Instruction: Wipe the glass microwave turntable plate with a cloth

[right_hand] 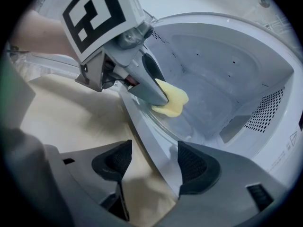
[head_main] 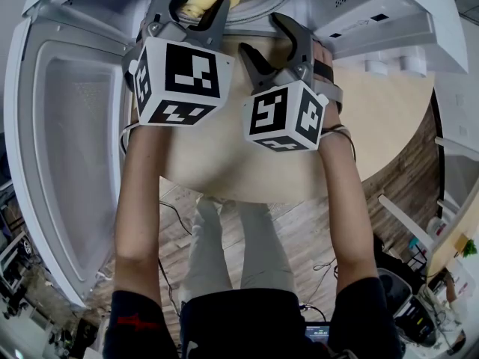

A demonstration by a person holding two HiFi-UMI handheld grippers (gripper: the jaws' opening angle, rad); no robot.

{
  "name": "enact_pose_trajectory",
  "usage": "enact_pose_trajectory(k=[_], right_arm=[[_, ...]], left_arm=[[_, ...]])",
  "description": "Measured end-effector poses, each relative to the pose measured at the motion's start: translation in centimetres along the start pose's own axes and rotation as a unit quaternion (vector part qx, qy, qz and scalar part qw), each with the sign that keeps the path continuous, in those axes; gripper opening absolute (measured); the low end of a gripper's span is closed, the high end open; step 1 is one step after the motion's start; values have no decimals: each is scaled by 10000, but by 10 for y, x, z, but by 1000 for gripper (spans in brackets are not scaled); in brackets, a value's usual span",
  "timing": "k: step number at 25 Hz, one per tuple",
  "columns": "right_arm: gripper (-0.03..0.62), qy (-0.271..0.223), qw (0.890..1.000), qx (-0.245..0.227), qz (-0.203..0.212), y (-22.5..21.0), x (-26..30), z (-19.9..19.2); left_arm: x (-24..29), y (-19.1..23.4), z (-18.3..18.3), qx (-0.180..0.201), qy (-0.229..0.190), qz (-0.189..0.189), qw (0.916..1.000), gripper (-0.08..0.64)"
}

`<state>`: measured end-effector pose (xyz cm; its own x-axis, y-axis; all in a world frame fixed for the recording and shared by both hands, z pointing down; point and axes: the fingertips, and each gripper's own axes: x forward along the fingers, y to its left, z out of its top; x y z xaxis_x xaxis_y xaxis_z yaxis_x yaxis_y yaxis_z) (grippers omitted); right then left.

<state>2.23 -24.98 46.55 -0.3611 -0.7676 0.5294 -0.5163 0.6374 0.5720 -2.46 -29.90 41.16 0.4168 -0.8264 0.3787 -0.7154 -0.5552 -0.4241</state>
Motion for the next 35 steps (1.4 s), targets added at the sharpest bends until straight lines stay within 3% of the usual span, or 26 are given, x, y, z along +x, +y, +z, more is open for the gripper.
enact_pose_trajectory(k=[21, 35], right_arm=[[285, -4, 10000, -8, -2, -1, 0, 0], [287, 3, 10000, -7, -9, -1, 0, 0]], left_arm=[[-11, 38, -24, -563, 392, 972, 9929, 132], [-12, 41, -27, -724, 456, 1048, 9908, 132]])
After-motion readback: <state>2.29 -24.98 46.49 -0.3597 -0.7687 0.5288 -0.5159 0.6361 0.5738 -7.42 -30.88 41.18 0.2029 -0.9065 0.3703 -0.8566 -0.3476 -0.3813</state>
